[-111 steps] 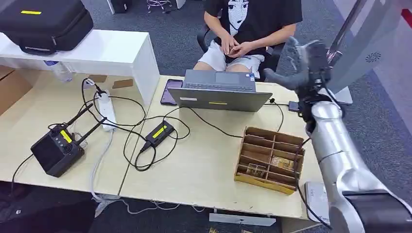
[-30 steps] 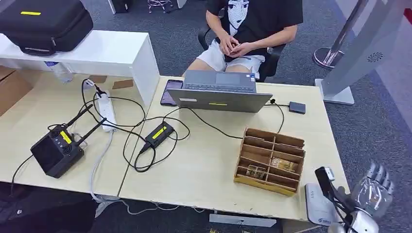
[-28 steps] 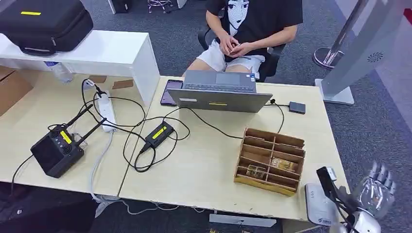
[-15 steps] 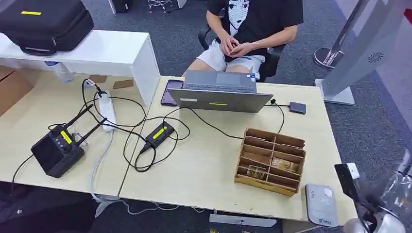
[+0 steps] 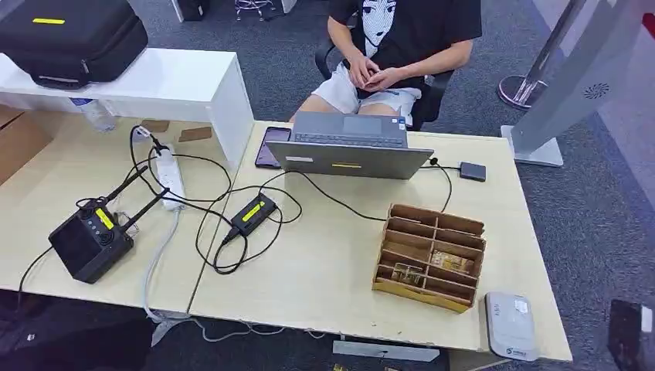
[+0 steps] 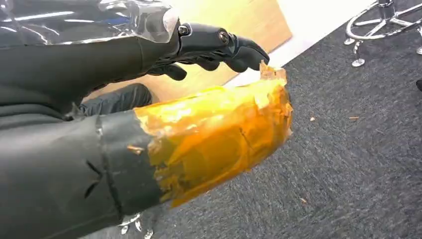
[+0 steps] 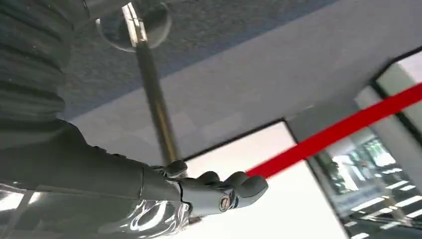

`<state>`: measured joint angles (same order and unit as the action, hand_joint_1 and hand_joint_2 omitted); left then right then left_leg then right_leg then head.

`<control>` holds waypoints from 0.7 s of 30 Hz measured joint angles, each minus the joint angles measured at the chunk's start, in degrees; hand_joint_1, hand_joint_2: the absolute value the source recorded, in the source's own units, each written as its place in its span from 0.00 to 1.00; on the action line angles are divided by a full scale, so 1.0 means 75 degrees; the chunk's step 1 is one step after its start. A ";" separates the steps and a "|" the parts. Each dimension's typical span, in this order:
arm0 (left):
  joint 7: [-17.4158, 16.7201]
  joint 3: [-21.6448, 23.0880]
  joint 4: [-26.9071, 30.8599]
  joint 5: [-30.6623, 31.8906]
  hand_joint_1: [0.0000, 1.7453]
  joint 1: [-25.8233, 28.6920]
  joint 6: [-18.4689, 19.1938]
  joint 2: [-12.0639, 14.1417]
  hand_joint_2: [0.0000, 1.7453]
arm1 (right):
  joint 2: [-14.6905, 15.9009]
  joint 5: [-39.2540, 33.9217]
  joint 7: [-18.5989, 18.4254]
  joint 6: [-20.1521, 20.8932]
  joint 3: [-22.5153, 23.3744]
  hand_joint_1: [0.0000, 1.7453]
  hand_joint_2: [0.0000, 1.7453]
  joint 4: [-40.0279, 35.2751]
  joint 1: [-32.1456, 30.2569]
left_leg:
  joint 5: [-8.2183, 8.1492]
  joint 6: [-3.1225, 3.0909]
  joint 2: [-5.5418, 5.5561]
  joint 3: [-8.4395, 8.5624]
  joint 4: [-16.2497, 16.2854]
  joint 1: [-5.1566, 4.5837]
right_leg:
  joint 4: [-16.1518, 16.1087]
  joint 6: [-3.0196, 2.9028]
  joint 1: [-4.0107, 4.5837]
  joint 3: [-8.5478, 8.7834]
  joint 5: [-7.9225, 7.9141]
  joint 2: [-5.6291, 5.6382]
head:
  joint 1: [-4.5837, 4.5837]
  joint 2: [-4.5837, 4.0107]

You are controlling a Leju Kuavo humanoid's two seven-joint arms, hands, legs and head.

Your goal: Pass the card to the sensor for recognition and then transmit it.

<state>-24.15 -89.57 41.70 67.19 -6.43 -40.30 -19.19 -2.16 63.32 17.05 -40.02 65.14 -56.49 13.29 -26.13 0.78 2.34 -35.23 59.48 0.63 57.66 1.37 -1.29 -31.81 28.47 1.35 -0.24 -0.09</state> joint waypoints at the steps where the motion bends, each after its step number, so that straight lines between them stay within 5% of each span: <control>1: -0.0026 0.0000 0.0011 -0.0023 0.00 0.0000 0.0000 0.0000 0.00 | 0.0064 -0.0042 0.0006 0.0003 0.0181 0.00 1.00 0.0172 0.0012 | 0.0000 0.0000 0.0000 0.0000 0.0000 0.0000 | 0.0000 0.0000 0.0000 -0.0001 0.0000 0.0000 | 0.0000 0.0000; 8: -0.0038 0.0000 0.0108 -0.0064 0.00 -0.0002 0.0000 0.0000 0.00 | 0.0422 0.0522 -0.0715 0.0000 0.1127 0.00 1.00 0.1536 0.0038 | -0.0001 0.0000 -0.0008 0.0002 -0.0002 0.0000 | 0.0000 0.0000 0.0000 -0.0003 0.0001 0.0005 | 0.0003 0.0000; 18: 0.0490 0.0000 0.0122 0.0242 0.00 -0.0008 0.0000 -0.0003 0.00 | 0.0594 0.2964 -0.3938 0.0316 0.1246 0.00 1.00 0.4162 -0.0043 | 0.0000 0.0001 -0.0009 0.0005 -0.0005 0.0003 | 0.0001 -0.0001 0.0003 -0.0002 0.0001 0.0007 | 0.0003 0.0000; 21: 0.0513 0.0000 0.0122 0.0242 0.00 -0.0008 0.0000 -0.0003 0.00 | 0.0594 0.2987 -0.3988 0.0365 0.1241 0.00 1.00 0.4209 -0.0046 | 0.0000 0.0001 -0.0009 0.0005 -0.0005 0.0004 | 0.0001 -0.0001 0.0004 -0.0002 0.0001 0.0007 | 0.0000 0.0000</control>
<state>-20.30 -89.57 42.62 69.00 -6.49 -40.30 -19.21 2.30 85.73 -12.86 -37.28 74.44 -24.93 12.94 -26.14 0.78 2.27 -35.19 59.45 0.66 57.66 1.36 -1.26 -31.83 28.48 1.40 -0.24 -0.09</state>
